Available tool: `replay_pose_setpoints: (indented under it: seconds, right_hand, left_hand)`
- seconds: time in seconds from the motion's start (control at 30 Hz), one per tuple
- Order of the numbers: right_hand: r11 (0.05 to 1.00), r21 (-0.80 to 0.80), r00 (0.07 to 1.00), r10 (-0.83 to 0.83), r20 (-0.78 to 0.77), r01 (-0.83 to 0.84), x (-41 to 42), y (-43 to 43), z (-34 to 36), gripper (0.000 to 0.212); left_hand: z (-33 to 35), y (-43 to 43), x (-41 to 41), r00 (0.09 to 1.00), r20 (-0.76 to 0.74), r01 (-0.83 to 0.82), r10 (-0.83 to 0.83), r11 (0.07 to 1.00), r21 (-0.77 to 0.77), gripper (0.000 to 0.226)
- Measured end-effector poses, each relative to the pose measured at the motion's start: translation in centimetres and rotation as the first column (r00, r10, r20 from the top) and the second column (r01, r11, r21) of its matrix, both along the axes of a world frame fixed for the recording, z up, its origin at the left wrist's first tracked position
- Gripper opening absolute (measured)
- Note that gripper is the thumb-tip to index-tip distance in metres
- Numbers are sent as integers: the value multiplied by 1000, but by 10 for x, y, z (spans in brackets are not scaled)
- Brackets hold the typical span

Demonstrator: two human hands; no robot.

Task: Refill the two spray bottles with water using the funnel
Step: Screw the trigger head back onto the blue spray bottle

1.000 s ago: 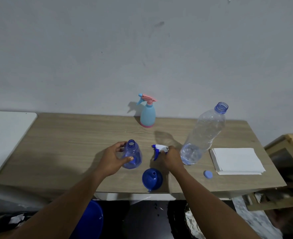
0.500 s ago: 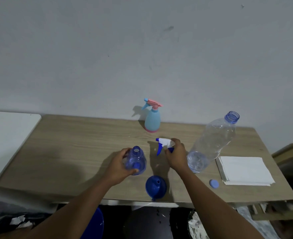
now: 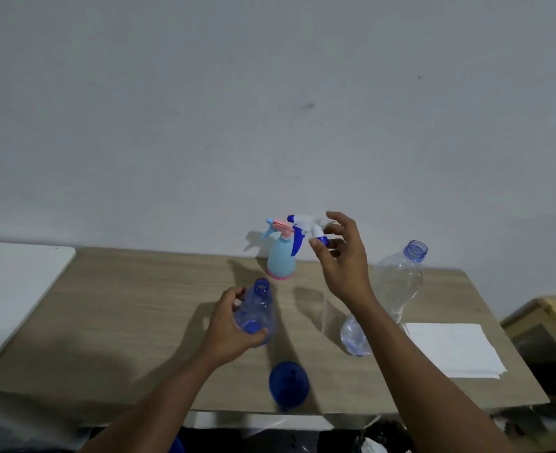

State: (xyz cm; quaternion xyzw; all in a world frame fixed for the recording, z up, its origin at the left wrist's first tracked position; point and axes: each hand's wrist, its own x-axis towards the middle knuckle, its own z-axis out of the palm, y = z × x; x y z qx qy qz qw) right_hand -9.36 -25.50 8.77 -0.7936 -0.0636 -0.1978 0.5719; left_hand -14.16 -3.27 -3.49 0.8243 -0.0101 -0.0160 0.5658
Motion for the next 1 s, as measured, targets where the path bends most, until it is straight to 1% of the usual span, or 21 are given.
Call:
replay_pose_setpoints:
  seconds: [0.13, 0.23, 0.37, 0.43, 0.57, 0.67, 0.77, 0.87, 1.0]
  right_hand:
    - [996, 60, 995, 55, 84, -60, -4, 3, 51, 41]
    - [983, 151, 984, 75, 164, -100, -15, 8, 94, 40]
    - [945, 282, 945, 69, 320, -165, -34, 15, 148, 39]
    - [936, 302, 919, 52, 390, -181, -44, 18, 174, 38]
    - [944, 277, 878, 26, 479, -179, -58, 19, 212, 38]
    - [952, 262, 862, 6, 507, -161, -61, 15, 227, 39]
    - [960, 235, 869, 18, 495, -153, -63, 14, 227, 39]
    - [956, 246, 887, 26, 461, -156, -62, 14, 212, 39]
    - [959, 243, 912, 37, 408, -148, -62, 17, 185, 40]
  left_hand:
    - [35, -7, 5, 995, 91, -33, 33, 999, -6, 86]
    - [71, -11, 4, 987, 162, -1, 5, 1000, -29, 78]
    - [113, -19, -2, 963, 267, 45, -40, 999, -12, 70]
    - [129, -23, -7, 951, 303, 55, -55, 998, 7, 68]
    - [147, -28, -15, 940, 333, 67, -72, 997, 28, 71]
    - [155, -34, -18, 935, 348, 63, -65, 998, 17, 70]
    - [161, -39, -20, 931, 359, 72, -68, 997, 1, 71]
    - [167, -42, -20, 929, 365, 80, -66, 997, -22, 71]
    - [177, -47, -19, 926, 365, 104, -92, 995, -13, 76]
